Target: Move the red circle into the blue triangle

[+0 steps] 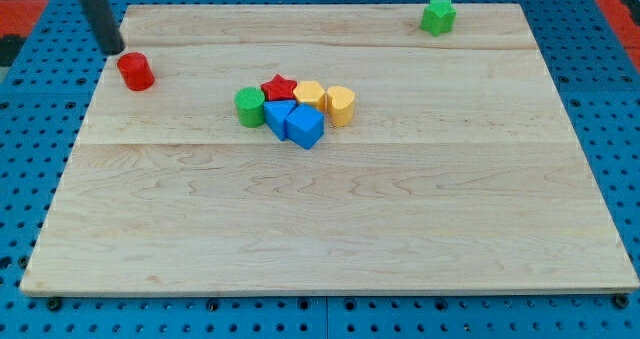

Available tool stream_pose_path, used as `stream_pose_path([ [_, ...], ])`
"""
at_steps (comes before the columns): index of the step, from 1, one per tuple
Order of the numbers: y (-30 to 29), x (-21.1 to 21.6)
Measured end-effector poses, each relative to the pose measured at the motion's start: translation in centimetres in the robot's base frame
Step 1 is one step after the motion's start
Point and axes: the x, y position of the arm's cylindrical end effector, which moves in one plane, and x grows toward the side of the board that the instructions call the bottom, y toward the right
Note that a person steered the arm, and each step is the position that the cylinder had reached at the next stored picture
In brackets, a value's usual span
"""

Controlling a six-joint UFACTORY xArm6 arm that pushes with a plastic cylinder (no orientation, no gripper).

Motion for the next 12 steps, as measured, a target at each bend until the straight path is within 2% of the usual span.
stream_pose_path([
  [1,5.8,7.5],
  [2,4.8,7.4],
  [3,-1.9,2.0],
  [4,2.3,-1.2],
  [5,10.5,7.7],
  [6,13.3,11.0],
  [7,8.0,13.2],
  [8,11.5,18.3],
  [9,15.5,15.0],
  [10,18.6,14.0],
  [11,19.1,16.3],
  [12,15.9,17.0],
])
